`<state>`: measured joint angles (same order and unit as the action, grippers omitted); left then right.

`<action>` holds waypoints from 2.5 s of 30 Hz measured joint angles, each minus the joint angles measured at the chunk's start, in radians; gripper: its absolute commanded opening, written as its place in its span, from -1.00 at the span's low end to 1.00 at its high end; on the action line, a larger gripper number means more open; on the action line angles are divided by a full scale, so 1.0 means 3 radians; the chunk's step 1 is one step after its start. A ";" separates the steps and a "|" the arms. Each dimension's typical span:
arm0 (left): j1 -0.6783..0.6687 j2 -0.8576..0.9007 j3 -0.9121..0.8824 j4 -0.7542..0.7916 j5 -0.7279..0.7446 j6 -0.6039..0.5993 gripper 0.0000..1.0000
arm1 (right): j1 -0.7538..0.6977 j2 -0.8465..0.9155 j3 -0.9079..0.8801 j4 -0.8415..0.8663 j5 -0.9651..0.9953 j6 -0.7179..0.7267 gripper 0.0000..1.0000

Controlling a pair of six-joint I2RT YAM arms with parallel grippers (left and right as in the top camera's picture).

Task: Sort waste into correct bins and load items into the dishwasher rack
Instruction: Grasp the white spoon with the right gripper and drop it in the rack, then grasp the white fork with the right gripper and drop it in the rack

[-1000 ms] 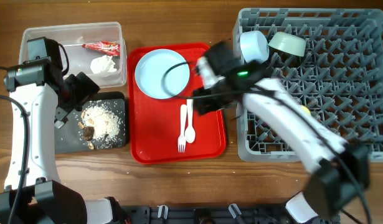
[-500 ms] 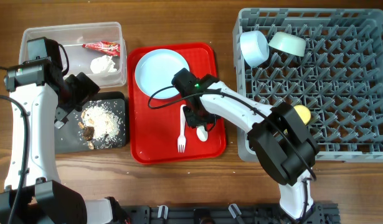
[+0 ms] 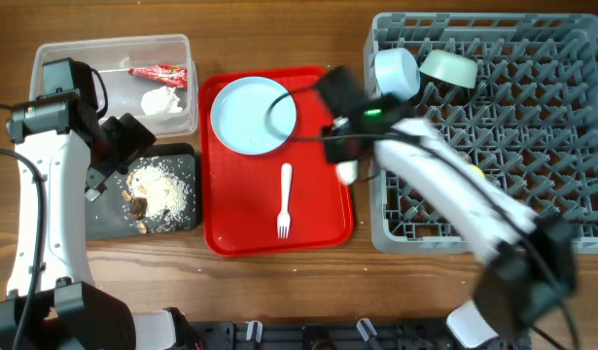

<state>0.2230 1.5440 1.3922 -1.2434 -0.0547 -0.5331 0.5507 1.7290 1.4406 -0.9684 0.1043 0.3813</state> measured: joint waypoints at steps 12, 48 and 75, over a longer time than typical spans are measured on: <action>0.0000 0.0000 0.0000 -0.0009 0.0000 0.0000 1.00 | -0.0791 -0.0261 -0.0593 0.0042 0.0130 0.0037 0.15; 0.0000 0.0000 0.0000 -0.0009 0.0001 0.0000 1.00 | 0.0703 0.0938 -0.0342 -0.0039 -0.0641 0.0930 -0.10; 0.0000 0.0000 0.0000 -0.0009 0.0003 0.0000 1.00 | 0.0707 0.0857 -0.0413 0.0491 -0.0331 -0.0015 -0.58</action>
<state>0.2230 1.5440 1.3922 -1.2461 -0.0540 -0.5331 0.7628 1.9862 1.3167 -0.8211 0.0051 0.3767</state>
